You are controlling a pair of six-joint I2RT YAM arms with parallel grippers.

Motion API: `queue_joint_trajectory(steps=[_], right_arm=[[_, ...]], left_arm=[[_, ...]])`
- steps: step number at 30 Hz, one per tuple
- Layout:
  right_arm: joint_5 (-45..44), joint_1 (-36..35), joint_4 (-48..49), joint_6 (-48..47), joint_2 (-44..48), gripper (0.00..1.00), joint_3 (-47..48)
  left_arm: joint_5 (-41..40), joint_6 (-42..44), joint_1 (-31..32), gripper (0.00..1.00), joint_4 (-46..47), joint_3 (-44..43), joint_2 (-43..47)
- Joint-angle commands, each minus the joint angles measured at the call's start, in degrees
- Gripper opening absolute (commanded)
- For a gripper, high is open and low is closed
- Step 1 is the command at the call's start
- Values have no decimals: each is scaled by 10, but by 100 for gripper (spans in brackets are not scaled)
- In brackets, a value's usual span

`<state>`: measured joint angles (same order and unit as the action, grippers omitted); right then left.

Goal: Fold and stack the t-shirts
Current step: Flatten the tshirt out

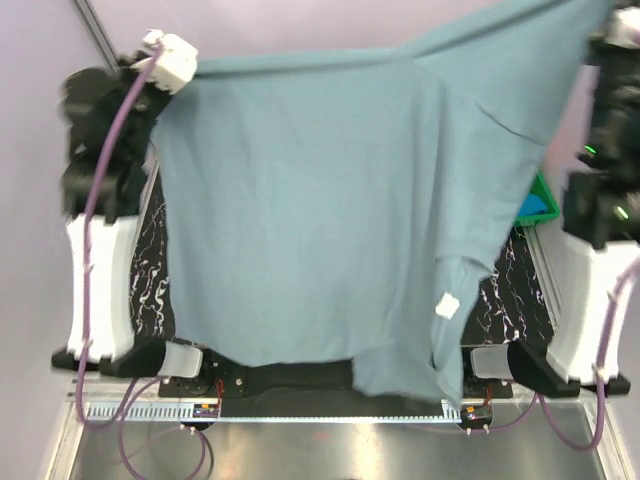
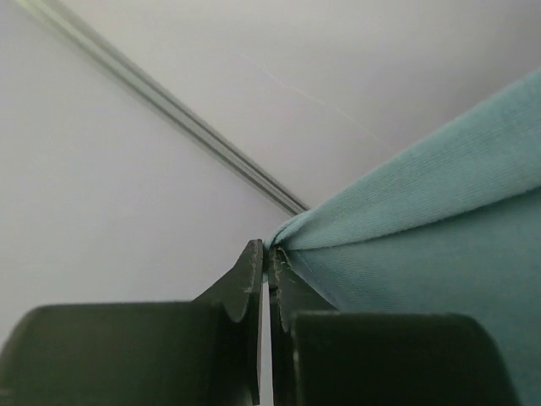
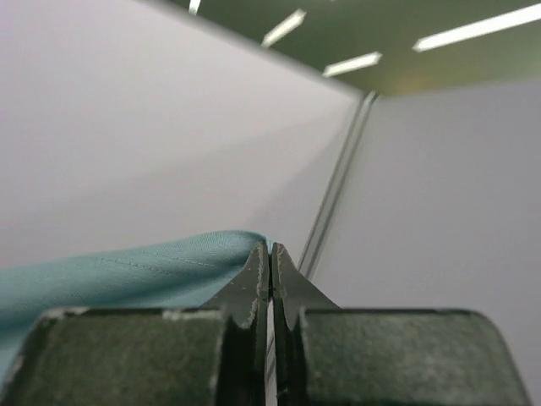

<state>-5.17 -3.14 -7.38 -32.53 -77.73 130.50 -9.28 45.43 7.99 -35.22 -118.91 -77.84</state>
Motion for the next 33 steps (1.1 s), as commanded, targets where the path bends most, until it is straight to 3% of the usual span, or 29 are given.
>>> queue_joint_trajectory(steps=[1,6,12,17,21,25,33], right_arm=[[-34,9,37,-14,-33,0,-123],[-7,8,45,15,-63,0,-300],[8,8,97,0,-148,0,-388],[3,8,102,-5,-270,0,-328],[-3,4,41,17,-374,0,-163],[-3,-11,6,20,-425,0,-102],[-4,-13,29,50,-290,0,-188]], left_arm=[[-48,-18,-8,0,-91,28,-86],[-28,-69,-4,0,-143,82,-174],[-35,-88,-3,0,-154,99,-295],[-85,-81,-4,0,-146,33,-415],[-148,-72,-3,0,-142,-75,-489],[-183,-31,5,0,-109,-65,-498],[-135,-56,26,0,-109,-42,-345]])
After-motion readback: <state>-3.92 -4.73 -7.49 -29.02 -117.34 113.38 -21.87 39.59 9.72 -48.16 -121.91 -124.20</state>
